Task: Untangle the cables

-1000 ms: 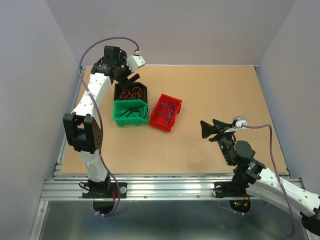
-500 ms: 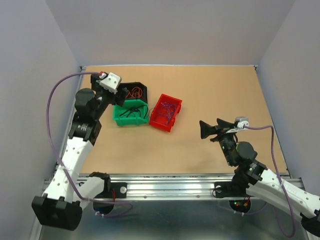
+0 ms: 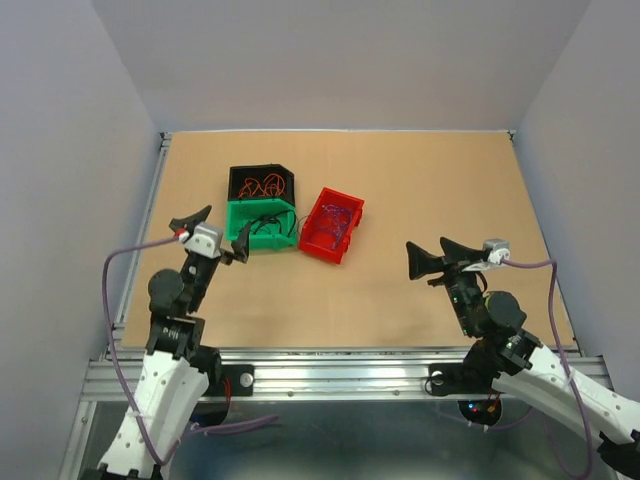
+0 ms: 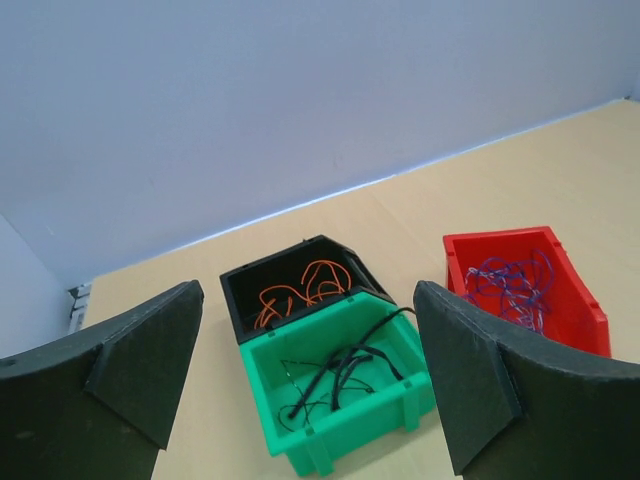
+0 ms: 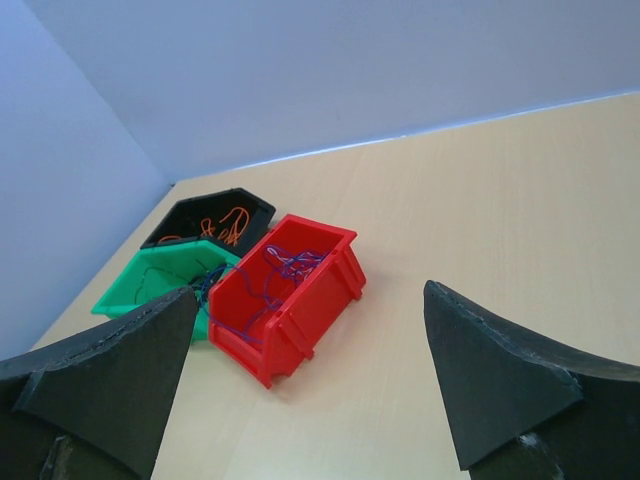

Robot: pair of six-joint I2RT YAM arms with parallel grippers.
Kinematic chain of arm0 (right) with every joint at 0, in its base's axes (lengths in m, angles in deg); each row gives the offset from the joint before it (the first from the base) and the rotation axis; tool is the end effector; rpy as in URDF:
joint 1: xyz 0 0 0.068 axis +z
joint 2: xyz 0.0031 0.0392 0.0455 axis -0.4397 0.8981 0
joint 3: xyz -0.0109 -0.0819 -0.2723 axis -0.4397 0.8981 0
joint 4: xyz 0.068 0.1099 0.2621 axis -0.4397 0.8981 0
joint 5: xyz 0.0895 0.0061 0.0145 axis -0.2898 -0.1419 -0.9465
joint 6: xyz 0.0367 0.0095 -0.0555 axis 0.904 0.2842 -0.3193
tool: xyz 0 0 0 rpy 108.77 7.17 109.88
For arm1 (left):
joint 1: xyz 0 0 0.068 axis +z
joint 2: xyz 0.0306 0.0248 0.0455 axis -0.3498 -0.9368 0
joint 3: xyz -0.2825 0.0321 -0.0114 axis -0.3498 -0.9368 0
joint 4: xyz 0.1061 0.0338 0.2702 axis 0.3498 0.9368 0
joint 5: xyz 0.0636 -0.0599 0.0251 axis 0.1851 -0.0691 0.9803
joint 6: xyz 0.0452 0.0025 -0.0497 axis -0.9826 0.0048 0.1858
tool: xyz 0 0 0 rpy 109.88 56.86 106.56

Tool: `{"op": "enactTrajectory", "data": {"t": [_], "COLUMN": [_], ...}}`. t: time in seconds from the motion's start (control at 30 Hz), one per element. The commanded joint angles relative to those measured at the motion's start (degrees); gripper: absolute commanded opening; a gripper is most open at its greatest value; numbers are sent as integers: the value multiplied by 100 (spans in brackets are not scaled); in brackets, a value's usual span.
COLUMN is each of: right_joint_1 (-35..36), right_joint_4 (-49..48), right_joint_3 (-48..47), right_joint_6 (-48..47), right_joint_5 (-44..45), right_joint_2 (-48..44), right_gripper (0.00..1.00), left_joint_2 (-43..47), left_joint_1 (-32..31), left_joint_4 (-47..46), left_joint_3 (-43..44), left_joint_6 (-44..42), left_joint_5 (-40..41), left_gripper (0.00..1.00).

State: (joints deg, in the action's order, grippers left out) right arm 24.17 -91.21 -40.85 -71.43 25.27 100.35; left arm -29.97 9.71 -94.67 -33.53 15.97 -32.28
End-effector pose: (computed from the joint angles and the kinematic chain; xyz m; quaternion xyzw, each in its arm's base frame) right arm 0.1234 0.1022 0.2727 0.0269 0.6373 0.2450 0.7301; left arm 0.1699 -0.0440 0.3264 0.1983 0.5436 -0.0560 0.8137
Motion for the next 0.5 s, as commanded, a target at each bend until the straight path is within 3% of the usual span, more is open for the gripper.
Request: {"op": "enactTrajectory", "data": {"t": [0.0, 0.13, 0.47], "right_joint_1": [-25, -16, -25], "right_joint_4": [-26, 62, 89], "right_joint_3": [289, 325, 263], "right_joint_6": [-16, -7, 28], "right_joint_5": [83, -23, 30], "right_joint_2": [-363, -619, -400], "right_gripper": [100, 100, 100], "left_joint_2": [1151, 2153, 1725], "left_joint_1": [13, 22, 13], "left_joint_4": [-857, -892, -805], "left_joint_3": [-892, -1394, -1368], "left_joint_6": [304, 472, 314], "left_joint_5": [-197, 5, -267], "left_gripper": [99, 99, 99]}}
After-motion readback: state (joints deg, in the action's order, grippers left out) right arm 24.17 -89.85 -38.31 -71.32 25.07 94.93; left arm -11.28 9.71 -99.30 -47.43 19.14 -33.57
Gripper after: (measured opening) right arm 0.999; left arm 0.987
